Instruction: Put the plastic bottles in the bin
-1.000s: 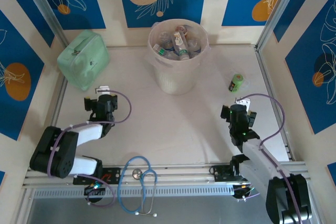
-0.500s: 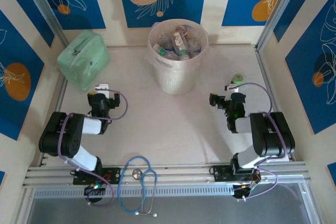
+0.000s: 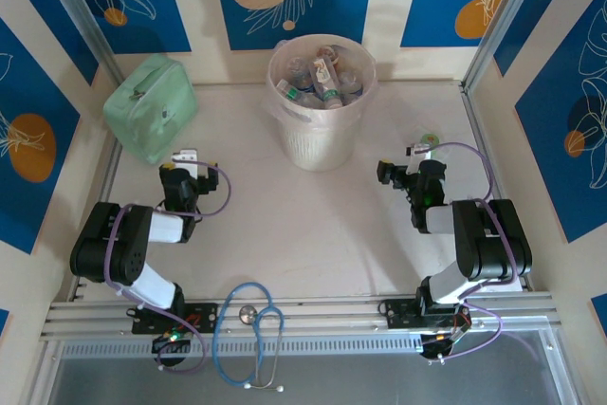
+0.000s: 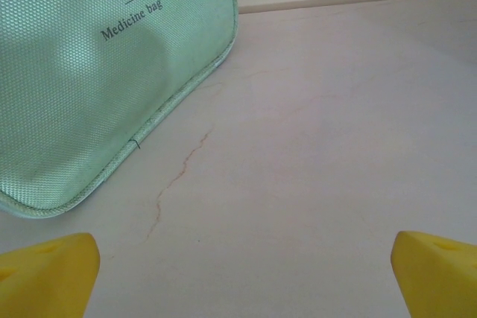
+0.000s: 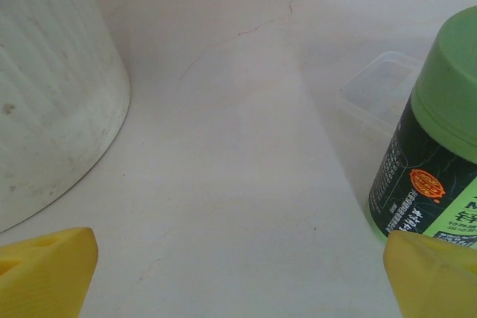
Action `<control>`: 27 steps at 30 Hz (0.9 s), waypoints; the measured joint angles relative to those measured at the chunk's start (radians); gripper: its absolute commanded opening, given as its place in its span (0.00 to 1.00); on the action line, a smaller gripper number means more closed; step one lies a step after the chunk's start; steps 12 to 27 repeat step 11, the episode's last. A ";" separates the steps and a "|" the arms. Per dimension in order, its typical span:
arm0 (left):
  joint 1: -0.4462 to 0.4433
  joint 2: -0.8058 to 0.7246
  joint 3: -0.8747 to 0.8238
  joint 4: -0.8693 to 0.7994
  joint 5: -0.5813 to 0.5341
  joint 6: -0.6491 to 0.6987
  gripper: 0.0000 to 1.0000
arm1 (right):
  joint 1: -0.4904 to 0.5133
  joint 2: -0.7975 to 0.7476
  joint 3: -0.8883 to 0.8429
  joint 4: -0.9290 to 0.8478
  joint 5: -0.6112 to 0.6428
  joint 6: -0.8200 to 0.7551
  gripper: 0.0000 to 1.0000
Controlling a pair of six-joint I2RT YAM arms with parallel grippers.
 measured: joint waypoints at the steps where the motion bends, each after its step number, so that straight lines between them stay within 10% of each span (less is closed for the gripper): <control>1: 0.000 0.000 0.000 0.000 0.001 0.000 1.00 | -0.001 0.000 0.000 0.000 0.000 0.000 0.99; 27: 0.000 0.000 0.000 0.000 0.008 0.000 1.00 | -0.003 0.000 0.007 -0.015 -0.026 0.000 0.99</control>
